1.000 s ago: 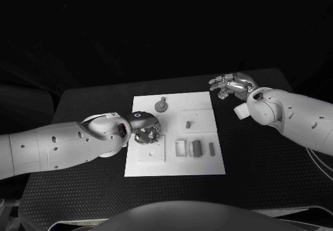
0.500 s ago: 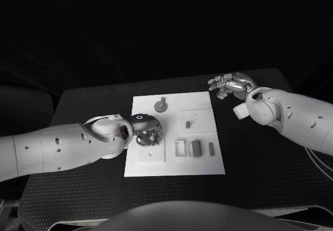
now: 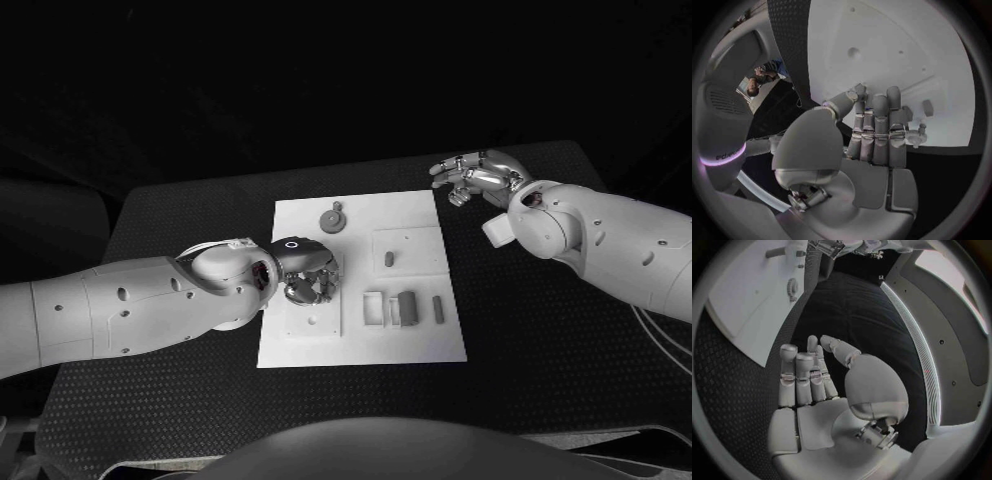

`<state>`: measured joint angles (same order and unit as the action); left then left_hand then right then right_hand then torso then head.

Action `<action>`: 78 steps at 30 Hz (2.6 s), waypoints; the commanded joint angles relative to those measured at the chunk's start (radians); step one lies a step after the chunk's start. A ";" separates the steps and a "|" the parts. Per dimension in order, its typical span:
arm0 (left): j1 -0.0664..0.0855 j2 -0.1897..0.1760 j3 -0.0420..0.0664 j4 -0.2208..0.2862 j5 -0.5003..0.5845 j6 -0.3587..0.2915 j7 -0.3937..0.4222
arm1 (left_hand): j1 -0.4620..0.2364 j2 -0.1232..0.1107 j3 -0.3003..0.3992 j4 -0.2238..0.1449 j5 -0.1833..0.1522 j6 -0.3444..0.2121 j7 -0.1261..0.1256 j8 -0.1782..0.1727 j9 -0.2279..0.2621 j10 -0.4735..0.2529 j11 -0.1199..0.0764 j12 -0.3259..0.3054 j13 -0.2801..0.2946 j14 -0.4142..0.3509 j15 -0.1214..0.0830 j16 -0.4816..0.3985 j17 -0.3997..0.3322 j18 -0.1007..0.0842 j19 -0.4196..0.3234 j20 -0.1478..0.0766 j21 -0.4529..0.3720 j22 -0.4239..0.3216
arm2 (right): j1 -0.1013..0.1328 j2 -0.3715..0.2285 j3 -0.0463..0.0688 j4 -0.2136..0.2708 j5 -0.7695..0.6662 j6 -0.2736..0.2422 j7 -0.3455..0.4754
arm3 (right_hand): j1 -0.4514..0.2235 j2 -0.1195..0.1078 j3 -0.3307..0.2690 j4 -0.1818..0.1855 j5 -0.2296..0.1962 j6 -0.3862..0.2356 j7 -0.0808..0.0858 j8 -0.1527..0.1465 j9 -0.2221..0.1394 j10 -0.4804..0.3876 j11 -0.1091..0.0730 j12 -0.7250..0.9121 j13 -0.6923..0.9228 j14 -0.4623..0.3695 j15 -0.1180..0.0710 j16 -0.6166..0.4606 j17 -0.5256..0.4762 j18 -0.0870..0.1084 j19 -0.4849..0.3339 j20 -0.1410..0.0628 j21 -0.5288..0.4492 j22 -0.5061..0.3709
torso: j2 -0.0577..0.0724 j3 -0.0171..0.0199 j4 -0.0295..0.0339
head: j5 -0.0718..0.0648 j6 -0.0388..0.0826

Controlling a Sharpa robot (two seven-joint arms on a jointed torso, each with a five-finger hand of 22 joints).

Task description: Assemble the parts on the task board

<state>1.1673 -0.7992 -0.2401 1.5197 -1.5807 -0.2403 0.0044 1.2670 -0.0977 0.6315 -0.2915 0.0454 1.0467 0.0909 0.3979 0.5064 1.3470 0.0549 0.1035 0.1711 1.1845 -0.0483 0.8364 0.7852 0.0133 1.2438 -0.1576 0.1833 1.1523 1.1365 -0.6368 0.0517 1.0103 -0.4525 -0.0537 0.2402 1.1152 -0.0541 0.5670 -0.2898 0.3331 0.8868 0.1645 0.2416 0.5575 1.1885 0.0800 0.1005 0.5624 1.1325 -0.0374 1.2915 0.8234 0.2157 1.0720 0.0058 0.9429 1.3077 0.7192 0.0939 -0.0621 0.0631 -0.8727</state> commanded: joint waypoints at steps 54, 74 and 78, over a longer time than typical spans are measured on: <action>0.000 0.012 0.000 0.001 -0.021 0.082 -0.042 | -0.001 0.010 0.008 -0.002 0.003 0.005 0.002 -0.006 0.002 0.031 -0.024 0.008 0.127 0.037 -0.027 -0.005 0.004 0.000 0.003 -0.014 0.005 0.003 | 0.000 0.001 0.001 0.011 -0.009 0.021 0.010 | 0.008 0.006 -0.005 0.000 0.002 0.003 0.007 0.009 -0.003 -0.003 -0.001 -0.003 -0.003 0.002 0.006 0.007 -0.001 0.046 -0.001 -0.007 0.007 0.018 | 0.000 -0.0004 0.0003 | -0.010 0.000; 0.000 0.028 0.000 -0.005 0.002 0.048 -0.015 | -0.013 0.005 0.007 -0.002 0.003 -0.025 0.017 -0.026 -0.002 0.032 -0.025 0.004 0.136 0.041 -0.028 -0.008 0.011 0.001 0.006 -0.014 0.006 0.004 | 0.000 0.002 0.001 0.012 -0.009 0.020 0.010 | 0.007 0.006 -0.006 0.000 0.002 0.003 0.007 0.009 -0.003 -0.003 -0.001 -0.003 -0.003 0.001 0.006 0.006 -0.002 0.046 -0.002 -0.007 0.007 0.018 | 0.000 0.0000 -0.0002 | -0.013 0.000; 0.000 0.025 0.000 -0.008 0.004 0.040 -0.018 | -0.019 -0.001 0.005 -0.001 0.003 -0.041 0.024 -0.035 -0.004 0.036 -0.026 0.005 0.141 0.043 -0.029 -0.007 0.014 0.001 0.008 -0.015 0.006 0.005 | 0.000 0.001 0.001 0.012 -0.009 0.022 0.010 | 0.007 0.005 -0.006 0.000 0.002 0.003 0.007 0.009 -0.003 -0.003 -0.001 -0.003 -0.003 0.001 0.006 0.006 -0.002 0.046 -0.002 -0.007 0.007 0.018 | 0.000 -0.0002 -0.0003 | -0.013 0.000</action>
<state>1.1677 -0.7746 -0.2396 1.5120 -1.5884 -0.1877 -0.0263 1.2579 -0.0943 0.6355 -0.2922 0.0432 1.0108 0.1157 0.3668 0.5040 1.3787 0.0295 0.1071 0.3099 1.2200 -0.0767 0.8323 0.7979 0.0130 1.2490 -0.1700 0.1830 1.1553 1.1366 -0.6360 0.0517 1.0204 -0.4542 -0.0468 0.2400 1.1192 -0.0501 0.5670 -0.2899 0.3331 0.8914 0.1651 0.2447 0.5559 1.1886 0.0800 0.1005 0.5601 1.1325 -0.0374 1.2915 0.8231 0.2160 1.0721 0.0061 0.9467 1.3077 0.7192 0.0938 -0.0621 0.0506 -0.8727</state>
